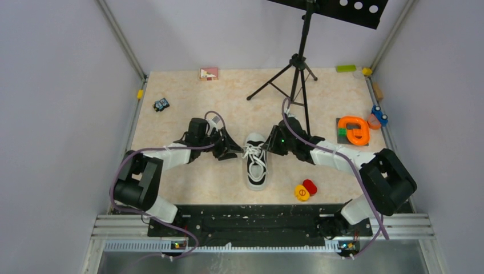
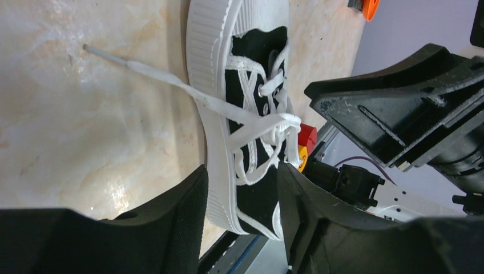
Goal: Tie the shoes
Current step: Tie the shoelace on the shoe.
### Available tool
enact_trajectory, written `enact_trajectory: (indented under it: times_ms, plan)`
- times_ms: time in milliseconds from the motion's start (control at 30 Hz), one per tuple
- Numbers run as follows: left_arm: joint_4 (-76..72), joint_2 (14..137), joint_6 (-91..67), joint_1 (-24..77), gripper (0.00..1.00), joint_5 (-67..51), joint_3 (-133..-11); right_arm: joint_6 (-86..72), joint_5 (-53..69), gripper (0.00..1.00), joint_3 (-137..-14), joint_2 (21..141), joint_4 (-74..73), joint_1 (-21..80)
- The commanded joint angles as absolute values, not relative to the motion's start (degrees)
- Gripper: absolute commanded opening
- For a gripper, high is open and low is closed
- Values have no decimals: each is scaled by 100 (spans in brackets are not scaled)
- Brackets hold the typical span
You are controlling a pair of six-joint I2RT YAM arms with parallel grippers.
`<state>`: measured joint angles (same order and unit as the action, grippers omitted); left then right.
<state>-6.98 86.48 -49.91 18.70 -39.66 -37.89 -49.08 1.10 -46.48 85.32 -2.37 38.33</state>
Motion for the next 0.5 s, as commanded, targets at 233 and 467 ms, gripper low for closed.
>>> enact_trajectory:
  times_ms: [233,467]
  plan:
    - [-1195,9141,-5085,1960,0,-3870,-4115,-4820,18,32,-4833,8321,-317,3770]
    - [-778,9073,-4811,1960,0,-3762,-4066,-4767,225,31,-5220,8743,-442,3779]
